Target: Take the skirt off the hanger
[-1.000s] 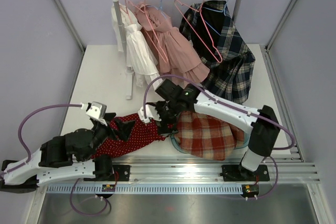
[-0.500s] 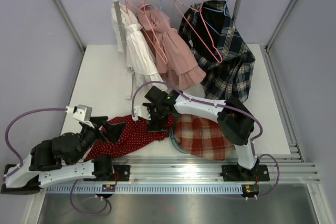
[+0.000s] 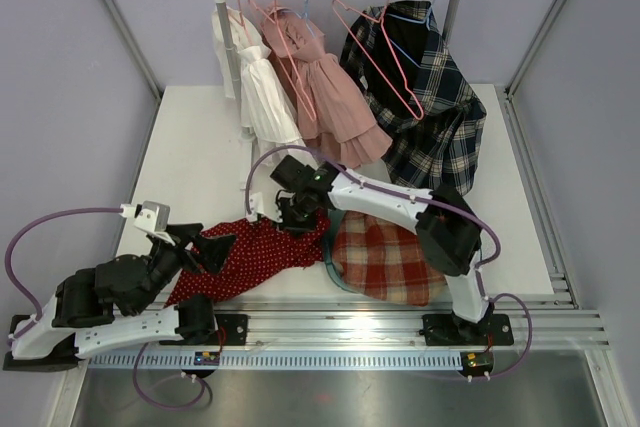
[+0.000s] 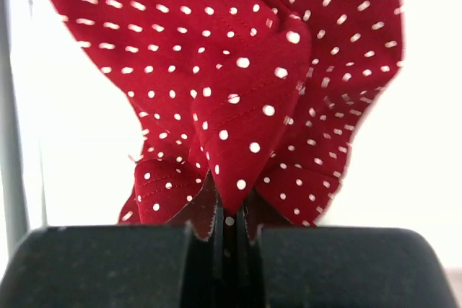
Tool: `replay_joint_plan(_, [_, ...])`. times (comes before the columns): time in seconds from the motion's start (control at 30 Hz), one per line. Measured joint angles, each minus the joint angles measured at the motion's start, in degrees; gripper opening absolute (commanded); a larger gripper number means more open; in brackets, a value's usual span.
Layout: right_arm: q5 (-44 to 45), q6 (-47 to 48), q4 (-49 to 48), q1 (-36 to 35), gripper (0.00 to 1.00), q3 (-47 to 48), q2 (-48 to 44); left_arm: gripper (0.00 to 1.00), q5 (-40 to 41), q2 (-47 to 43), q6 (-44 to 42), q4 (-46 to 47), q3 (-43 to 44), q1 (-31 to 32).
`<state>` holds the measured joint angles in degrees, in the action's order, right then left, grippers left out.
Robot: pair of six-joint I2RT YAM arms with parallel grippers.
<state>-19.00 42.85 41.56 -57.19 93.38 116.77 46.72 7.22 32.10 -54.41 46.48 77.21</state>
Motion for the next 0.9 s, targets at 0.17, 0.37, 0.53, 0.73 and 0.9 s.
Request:
replay_joint_plan(0.17, [-2.91,-0.35,5.79,0.39,0.00,7.19,-7.28,0.99,0.02,0.00,0.11,0.02,0.00,0.00])
replay_joint_plan(0.37, [-4.61,-1.99,8.70,1.90,0.00,17.97,-20.44,0.99,0.02,0.00,0.13,0.09,0.00,0.00])
replay_joint_plan(0.53, [-3.08,-4.50,11.32,2.75,0.00,28.52,-26.71,0.99,0.04,0.00,0.22,0.50,0.00,0.00])
replay_joint_plan(0.73, [-1.29,-7.10,13.51,8.90,0.00,36.94,-30.88,0.99,0.42,0.00,0.85,1.27,0.04,0.00])
replay_joint_plan(0.9, [1.44,-6.29,16.57,14.25,0.00,33.03,-38.66,0.99,0.55,0.00,0.96,2.01,0.11,0.00])
